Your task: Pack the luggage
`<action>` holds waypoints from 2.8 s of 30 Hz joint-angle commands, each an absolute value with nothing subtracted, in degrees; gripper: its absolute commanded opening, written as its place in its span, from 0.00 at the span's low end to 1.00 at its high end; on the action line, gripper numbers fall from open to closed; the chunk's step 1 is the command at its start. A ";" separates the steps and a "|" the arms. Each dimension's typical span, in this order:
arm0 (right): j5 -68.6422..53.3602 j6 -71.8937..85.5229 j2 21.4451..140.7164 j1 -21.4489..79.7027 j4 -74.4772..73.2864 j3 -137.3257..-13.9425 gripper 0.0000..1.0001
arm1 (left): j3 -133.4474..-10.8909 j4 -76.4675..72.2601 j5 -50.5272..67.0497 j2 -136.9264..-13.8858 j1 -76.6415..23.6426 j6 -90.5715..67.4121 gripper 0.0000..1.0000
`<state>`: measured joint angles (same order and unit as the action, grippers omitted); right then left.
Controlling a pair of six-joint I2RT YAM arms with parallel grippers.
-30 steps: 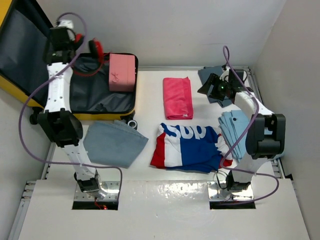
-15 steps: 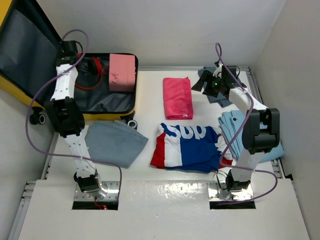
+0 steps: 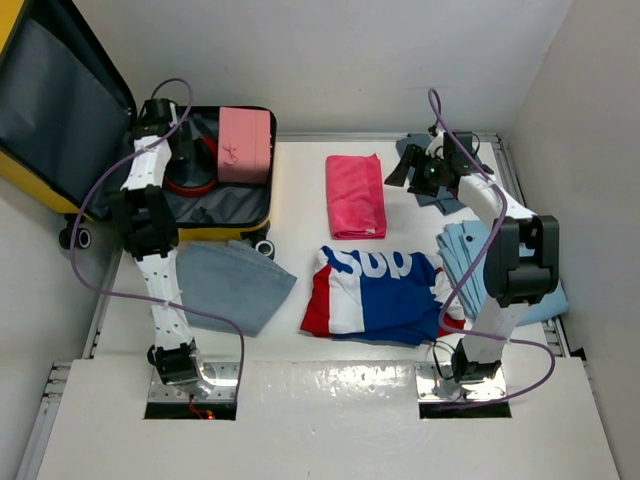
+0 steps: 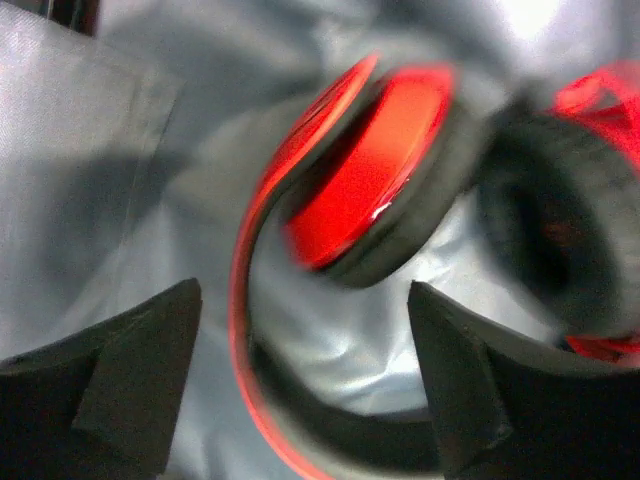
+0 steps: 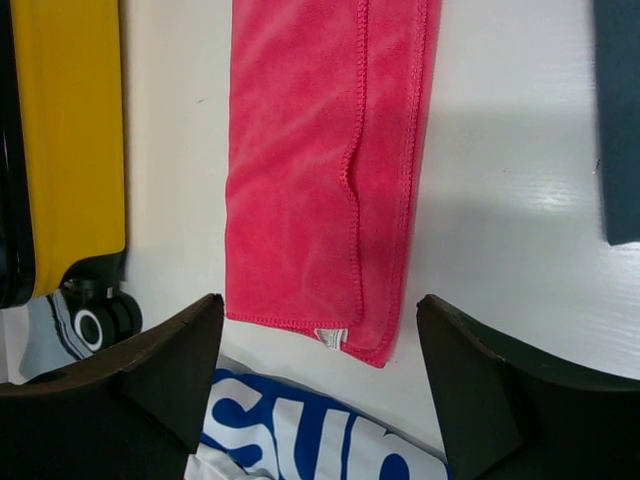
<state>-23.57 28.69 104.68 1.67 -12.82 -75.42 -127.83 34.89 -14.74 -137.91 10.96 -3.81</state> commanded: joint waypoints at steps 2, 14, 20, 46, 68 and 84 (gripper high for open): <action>-23.47 27.42 104.77 1.49 -12.57 -78.92 0.77 | -130.78 27.60 -0.82 -132.29 11.43 -5.45 0.98; -26.80 26.19 101.87 -1.75 -13.62 -75.95 0.77 | -96.09 36.79 34.01 -93.21 7.30 35.25 0.94; -29.26 20.84 97.74 -2.02 -15.38 -70.94 0.77 | -79.83 54.99 34.03 -80.09 1.24 58.94 0.98; -31.03 15.82 87.63 -4.57 -20.92 -60.91 0.77 | -33.93 65.05 22.94 -58.45 -9.57 106.35 1.00; -28.30 18.90 90.18 -4.74 -20.66 -65.22 0.76 | -46.64 39.98 25.03 -81.22 -14.07 69.44 0.19; -28.39 21.18 92.37 -3.69 -17.66 -64.60 0.75 | -83.05 66.37 32.17 -81.29 5.52 64.09 0.00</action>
